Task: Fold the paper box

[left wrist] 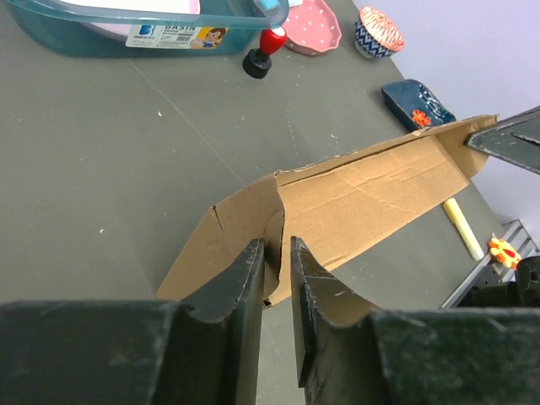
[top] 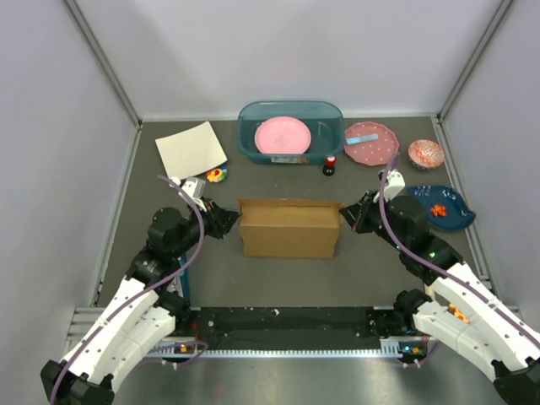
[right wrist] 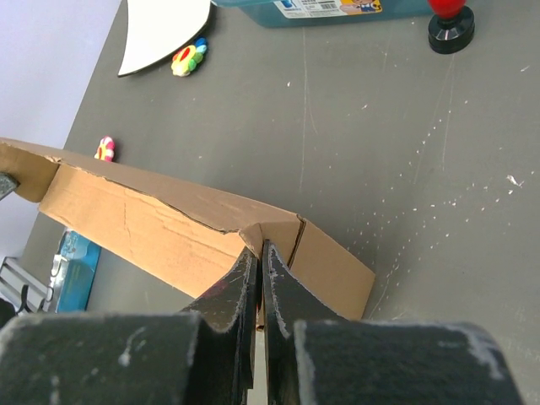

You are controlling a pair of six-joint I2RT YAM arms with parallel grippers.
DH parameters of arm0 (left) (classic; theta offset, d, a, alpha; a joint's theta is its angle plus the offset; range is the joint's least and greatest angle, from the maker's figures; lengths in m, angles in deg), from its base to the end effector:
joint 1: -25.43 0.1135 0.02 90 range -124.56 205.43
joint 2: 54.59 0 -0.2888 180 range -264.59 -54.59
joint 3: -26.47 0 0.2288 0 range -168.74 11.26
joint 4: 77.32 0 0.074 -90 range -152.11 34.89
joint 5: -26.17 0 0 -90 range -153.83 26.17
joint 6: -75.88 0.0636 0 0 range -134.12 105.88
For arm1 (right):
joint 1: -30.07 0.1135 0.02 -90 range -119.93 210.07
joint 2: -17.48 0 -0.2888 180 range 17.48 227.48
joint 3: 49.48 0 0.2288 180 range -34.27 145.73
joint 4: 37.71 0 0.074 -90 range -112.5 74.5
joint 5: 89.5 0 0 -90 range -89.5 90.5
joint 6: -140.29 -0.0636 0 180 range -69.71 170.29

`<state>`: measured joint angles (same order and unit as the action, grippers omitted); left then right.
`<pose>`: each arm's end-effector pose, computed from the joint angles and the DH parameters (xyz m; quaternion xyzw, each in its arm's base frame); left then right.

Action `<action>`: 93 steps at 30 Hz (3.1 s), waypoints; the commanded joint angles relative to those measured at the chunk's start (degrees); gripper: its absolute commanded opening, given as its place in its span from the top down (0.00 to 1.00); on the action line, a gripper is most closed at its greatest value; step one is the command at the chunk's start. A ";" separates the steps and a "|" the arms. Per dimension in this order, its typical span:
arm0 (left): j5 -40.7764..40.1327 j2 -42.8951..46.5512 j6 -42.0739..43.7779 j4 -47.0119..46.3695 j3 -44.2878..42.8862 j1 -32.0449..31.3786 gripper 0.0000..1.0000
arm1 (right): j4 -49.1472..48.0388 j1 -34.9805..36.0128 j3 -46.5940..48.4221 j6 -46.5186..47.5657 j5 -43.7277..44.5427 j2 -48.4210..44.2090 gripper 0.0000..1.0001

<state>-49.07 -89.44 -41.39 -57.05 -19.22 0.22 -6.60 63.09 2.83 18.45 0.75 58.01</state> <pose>0.1210 -0.0749 0.2994 0.0694 0.7579 -0.3714 0.5318 0.1295 0.0839 0.3023 -0.0071 0.8158 0.3087 0.4891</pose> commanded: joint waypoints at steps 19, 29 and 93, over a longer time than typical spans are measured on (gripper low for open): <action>-3.43 1.27 4.24 4.61 0.16 -0.72 0.65 | 7.57 2.32 -1.95 0.90 -2.71 0.78 1.00; -5.53 2.94 4.06 7.68 -0.46 -0.72 0.69 | 7.57 2.41 -1.95 0.81 -2.71 0.69 1.00; -3.07 5.93 -6.05 2.06 3.41 -1.51 1.00 | 7.92 4.07 -2.12 0.11 -1.31 0.07 1.00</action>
<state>-52.48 -84.09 -48.10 -50.03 -17.18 -0.39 -5.12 66.04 2.46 19.13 0.49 57.34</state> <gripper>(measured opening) 0.012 0.009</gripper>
